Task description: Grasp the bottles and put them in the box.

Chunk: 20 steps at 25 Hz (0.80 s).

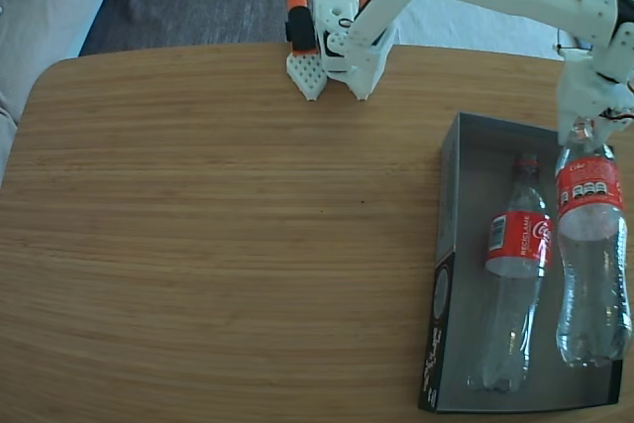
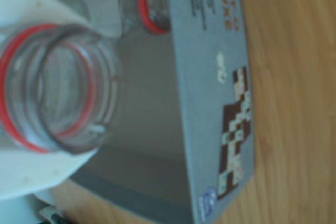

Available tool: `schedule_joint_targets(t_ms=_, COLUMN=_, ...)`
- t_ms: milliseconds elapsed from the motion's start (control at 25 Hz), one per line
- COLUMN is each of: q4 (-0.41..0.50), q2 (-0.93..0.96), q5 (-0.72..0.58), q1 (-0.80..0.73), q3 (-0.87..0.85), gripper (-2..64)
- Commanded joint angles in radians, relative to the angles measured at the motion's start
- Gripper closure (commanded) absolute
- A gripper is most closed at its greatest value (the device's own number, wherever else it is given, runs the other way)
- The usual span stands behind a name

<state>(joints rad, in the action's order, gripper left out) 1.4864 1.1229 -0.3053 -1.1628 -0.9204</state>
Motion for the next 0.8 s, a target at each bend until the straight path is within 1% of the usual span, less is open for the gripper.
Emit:
schedule_joint_targets(t_ms=0, q4=-0.025, q2=0.021, q5=0.017, q1=-0.012, q3=0.067, gripper=61.8)
schedule_joint_targets(t_ms=200, q4=-0.046, q2=0.018, q5=0.008, q1=-0.034, q3=0.064, gripper=61.8)
schedule_joint_targets(t_ms=440, q4=-0.046, q2=-0.054, q5=0.008, q1=-0.034, q3=0.114, gripper=61.8)
schedule_joint_targets(t_ms=560, q4=-0.037, q2=-0.092, q5=0.008, q1=-0.021, q3=0.150, gripper=61.8)
schedule_joint_targets(t_ms=760, q4=-0.034, q2=-0.101, q5=0.008, q1=0.015, q3=0.147, gripper=61.1)
